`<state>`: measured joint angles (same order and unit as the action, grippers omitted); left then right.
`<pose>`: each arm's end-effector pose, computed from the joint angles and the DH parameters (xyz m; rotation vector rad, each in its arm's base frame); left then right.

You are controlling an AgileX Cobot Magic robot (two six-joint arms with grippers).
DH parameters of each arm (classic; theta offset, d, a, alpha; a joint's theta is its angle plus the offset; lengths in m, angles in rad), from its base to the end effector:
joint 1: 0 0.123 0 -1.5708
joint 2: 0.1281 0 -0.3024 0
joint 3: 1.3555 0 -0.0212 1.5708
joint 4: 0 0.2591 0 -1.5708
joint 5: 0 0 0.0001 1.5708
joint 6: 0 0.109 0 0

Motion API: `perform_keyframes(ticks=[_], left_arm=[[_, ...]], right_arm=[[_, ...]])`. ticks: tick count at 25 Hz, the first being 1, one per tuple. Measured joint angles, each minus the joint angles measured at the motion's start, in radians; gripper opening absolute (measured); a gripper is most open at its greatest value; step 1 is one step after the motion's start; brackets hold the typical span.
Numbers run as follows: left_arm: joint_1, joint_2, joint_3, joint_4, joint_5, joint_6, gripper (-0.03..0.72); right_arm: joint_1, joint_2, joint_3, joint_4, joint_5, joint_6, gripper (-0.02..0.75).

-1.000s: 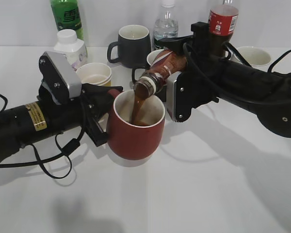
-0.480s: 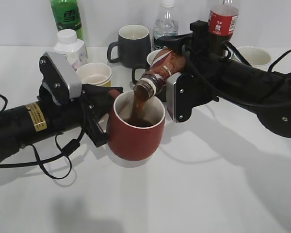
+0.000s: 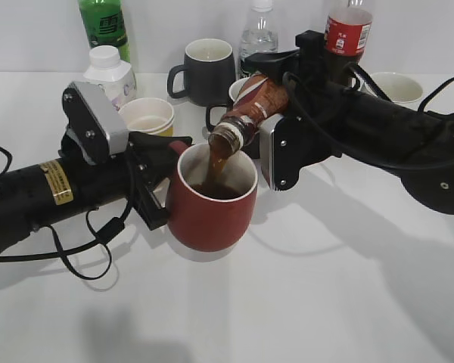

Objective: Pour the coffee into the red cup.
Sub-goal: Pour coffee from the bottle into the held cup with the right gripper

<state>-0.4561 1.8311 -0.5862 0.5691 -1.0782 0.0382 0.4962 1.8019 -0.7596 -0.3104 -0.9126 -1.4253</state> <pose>0.2759 -0.1930 0.1593 0.9890 1.4239 -0.5172 0.3206 0.2035 0.1997 -1.5448 0.6512 -0.6569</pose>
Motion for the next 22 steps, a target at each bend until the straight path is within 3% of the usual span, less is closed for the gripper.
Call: perform_keyframes(ticks=[22], left_arm=[[0.000, 0.000, 0.001, 0.000, 0.001, 0.002, 0.045]], right_arm=[[0.000, 0.000, -0.001, 0.000, -0.019, -0.045, 0.503]])
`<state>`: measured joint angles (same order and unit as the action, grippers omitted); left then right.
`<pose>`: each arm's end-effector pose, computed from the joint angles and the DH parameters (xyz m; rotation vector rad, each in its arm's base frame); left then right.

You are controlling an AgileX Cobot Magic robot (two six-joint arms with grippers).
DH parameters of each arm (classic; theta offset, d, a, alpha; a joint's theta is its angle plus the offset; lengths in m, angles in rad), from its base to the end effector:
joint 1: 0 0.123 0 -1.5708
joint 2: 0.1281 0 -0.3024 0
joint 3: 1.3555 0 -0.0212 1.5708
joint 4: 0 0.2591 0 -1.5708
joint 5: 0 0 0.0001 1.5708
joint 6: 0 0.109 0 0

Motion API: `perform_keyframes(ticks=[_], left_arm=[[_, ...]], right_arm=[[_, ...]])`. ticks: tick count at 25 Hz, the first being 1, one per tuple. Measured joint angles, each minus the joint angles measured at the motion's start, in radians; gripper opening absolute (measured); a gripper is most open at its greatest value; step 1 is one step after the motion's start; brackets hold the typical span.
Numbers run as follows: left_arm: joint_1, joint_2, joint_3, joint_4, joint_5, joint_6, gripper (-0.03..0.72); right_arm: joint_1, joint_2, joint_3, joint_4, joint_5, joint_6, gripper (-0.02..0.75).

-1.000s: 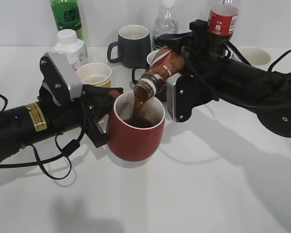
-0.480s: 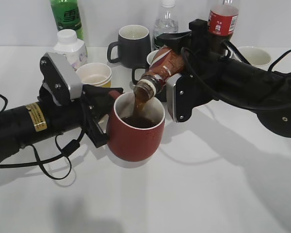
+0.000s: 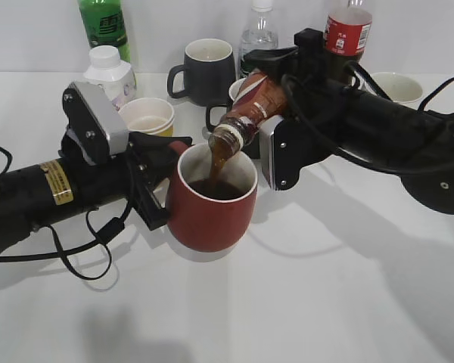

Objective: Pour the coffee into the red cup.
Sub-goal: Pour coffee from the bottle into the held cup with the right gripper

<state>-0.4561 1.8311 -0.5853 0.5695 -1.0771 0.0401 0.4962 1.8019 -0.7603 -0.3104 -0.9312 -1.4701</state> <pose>0.2757 -0.1929 0.1589 0.9914 1.4246 -0.5156 0.3205 0.2039 0.2019 -1.5460 0.6083 -0.6932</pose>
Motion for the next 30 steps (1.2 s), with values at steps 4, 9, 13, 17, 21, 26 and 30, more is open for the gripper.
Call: perform_keyframes(ticks=[4, 9, 13, 17, 21, 26, 30], left_arm=[[0.000, 0.000, 0.000, 0.000, 0.001, 0.000, 0.045], [0.000, 0.000, 0.000, 0.000, 0.002, 0.000, 0.045], [0.000, 0.000, 0.000, 0.000, 0.002, 0.000, 0.045], [0.000, 0.000, 0.000, 0.000, 0.003, 0.000, 0.045], [0.000, 0.000, 0.000, 0.000, -0.001, 0.000, 0.045], [0.000, 0.000, 0.019, -0.014, -0.028, 0.002, 0.045], [0.000, 0.000, 0.048, -0.087, -0.058, 0.002, 0.045]], right_arm=[[0.000, 0.000, 0.000, 0.002, -0.015, -0.010, 0.503], [0.000, 0.000, -0.001, 0.002, -0.016, -0.015, 0.503], [0.000, 0.000, -0.001, 0.002, -0.016, -0.018, 0.503], [0.000, 0.000, -0.001, 0.002, -0.016, 0.010, 0.503], [0.000, 0.000, -0.001, 0.004, -0.016, 0.076, 0.503], [0.000, 0.000, -0.001, 0.050, -0.016, 0.164, 0.503], [0.000, 0.000, -0.001, 0.060, -0.014, 0.237, 0.503]])
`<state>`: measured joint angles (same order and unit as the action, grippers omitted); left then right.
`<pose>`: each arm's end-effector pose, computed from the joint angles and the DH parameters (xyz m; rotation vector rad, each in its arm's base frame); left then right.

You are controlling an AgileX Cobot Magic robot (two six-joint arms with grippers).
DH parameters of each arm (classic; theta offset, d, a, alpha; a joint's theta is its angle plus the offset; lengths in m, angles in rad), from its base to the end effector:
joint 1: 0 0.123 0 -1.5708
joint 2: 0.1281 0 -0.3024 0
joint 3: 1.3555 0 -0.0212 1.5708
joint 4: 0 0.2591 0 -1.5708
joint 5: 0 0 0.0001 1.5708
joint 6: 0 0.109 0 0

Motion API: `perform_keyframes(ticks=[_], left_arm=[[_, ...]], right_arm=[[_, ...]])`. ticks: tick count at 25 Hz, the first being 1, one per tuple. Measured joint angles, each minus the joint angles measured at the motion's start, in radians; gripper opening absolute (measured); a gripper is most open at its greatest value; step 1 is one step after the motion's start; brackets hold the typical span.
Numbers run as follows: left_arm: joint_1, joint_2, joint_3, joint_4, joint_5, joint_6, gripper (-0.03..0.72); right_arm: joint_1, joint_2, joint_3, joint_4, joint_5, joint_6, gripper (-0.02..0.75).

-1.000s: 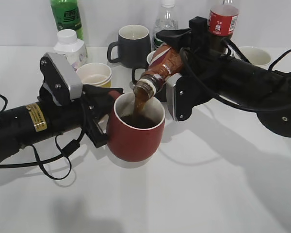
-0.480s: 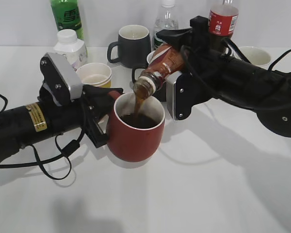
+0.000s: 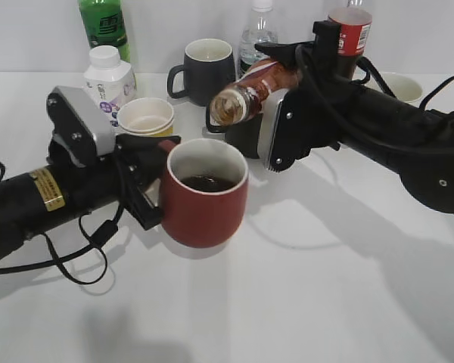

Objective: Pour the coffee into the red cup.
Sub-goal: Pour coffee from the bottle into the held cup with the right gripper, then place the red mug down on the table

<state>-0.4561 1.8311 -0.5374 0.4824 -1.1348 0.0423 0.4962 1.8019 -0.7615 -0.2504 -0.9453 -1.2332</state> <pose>0.2714 -0.1842 0.1564 0.8931 1.4531 -0.5126 0.3241 0.2003 0.2046 -1.3940 0.8223 -0.5268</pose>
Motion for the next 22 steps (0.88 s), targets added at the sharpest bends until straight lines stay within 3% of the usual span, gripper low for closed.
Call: perform_keyframes(ticks=[13, 22], left_arm=[[0.000, -0.030, 0.038, -0.111, -0.002, 0.001, 0.045], [0.000, -0.134, 0.117, -0.282, -0.003, 0.001, 0.045]], right_arm=[[0.037, -0.035, -0.005, 0.033, 0.066, 0.373, 0.503], [0.037, -0.039, -0.042, 0.200, 0.141, 0.714, 0.503]])
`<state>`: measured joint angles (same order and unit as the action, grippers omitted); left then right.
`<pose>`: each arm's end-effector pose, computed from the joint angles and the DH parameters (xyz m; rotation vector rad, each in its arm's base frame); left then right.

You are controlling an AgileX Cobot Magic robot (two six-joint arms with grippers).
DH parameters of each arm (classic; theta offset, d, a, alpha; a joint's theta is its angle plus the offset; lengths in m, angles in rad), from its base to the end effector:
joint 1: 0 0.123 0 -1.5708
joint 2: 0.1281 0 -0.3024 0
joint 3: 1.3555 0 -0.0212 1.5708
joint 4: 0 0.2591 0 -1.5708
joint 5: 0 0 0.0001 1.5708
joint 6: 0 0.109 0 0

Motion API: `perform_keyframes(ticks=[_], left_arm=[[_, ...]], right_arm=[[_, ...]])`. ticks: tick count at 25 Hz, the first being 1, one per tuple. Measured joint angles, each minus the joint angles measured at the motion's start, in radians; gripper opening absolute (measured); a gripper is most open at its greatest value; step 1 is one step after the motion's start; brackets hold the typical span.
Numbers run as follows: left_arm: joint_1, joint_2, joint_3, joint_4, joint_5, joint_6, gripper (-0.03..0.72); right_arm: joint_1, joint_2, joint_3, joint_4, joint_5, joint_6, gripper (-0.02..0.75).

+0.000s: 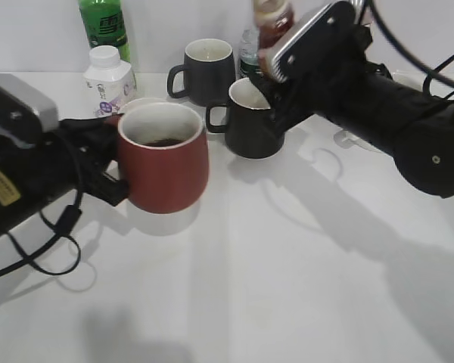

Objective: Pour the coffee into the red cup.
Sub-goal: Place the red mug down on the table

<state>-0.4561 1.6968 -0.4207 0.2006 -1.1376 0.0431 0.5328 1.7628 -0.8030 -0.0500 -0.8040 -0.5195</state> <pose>0.2600 -0.1495 0.1767 0.6065 1.5278 -0.3993 0.3310 0.1998 0.2176 -0.8716 1.3892 0.0131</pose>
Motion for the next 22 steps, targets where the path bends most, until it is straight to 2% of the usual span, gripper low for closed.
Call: perform_keyframes(ticks=[5, 11, 22], left_arm=[[0.000, -0.085, 0.060, -0.119, -0.001, 0.001, 0.045], [0.000, -0.167, 0.129, -0.324, -0.007, 0.087, 0.045], [0.007, -0.174, 0.138, -0.614, -0.006, 0.198, 0.045]], right_arm=[[0.000, -0.039, -0.001, 0.095, 0.043, 0.155, 0.503], [0.000, -0.081, 0.009, 0.253, 0.128, 0.192, 0.503], [0.000, -0.130, 0.147, 0.430, 0.069, 0.194, 0.503]])
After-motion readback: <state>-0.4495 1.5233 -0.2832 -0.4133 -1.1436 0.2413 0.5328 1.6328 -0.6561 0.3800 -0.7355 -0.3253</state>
